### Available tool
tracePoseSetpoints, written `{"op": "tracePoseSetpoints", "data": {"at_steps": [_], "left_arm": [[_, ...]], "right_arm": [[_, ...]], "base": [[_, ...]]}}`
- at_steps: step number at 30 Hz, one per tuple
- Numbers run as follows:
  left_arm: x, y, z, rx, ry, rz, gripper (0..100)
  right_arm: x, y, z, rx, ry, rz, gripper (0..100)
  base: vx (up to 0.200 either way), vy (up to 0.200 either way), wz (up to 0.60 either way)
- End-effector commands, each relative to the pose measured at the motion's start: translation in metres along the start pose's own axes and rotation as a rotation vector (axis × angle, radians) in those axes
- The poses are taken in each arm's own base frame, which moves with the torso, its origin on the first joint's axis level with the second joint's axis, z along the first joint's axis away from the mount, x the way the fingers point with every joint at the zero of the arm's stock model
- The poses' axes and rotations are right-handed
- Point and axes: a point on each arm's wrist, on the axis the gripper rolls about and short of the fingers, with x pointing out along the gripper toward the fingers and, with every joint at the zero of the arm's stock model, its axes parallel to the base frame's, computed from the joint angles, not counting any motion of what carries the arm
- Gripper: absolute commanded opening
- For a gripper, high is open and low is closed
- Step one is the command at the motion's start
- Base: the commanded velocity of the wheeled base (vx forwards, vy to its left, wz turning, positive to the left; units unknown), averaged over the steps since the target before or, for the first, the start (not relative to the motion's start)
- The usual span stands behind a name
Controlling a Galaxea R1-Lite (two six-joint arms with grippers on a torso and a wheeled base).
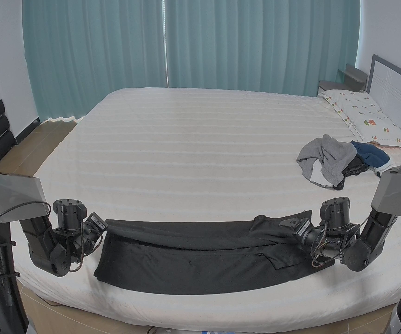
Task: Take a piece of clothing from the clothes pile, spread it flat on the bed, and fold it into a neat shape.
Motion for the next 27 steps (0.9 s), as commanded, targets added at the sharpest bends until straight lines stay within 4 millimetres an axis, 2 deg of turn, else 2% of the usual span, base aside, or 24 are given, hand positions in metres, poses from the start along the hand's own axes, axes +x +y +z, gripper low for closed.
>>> {"op": "tracePoseSetpoints", "data": {"at_steps": [1, 12, 19, 20, 27], "left_arm": [[-0.001, 0.000, 0.000, -0.001, -0.002, -0.001, 0], [-0.001, 0.000, 0.000, -0.001, -0.002, -0.001, 0], [-0.001, -0.001, 0.001, -0.001, -0.005, -0.005, 0], [-0.001, -0.001, 0.001, -0.001, -0.004, -0.004, 0], [-0.001, -0.001, 0.001, -0.001, -0.004, -0.004, 0]], "right_arm": [[0.011, -0.004, -0.007, 0.000, 0.031, -0.036, 100], [0.024, 0.003, 0.003, 0.064, -0.002, -0.042, 100], [0.031, -0.003, 0.002, 0.068, -0.028, -0.080, 100], [0.032, -0.003, 0.002, 0.067, -0.033, -0.084, 0], [0.032, -0.004, 0.003, 0.065, -0.038, -0.087, 0]], "base": [[0.000, 0.000, 0.00], [0.000, 0.000, 0.00], [0.000, 0.000, 0.00], [0.000, 0.000, 0.00], [0.000, 0.000, 0.00]]}}
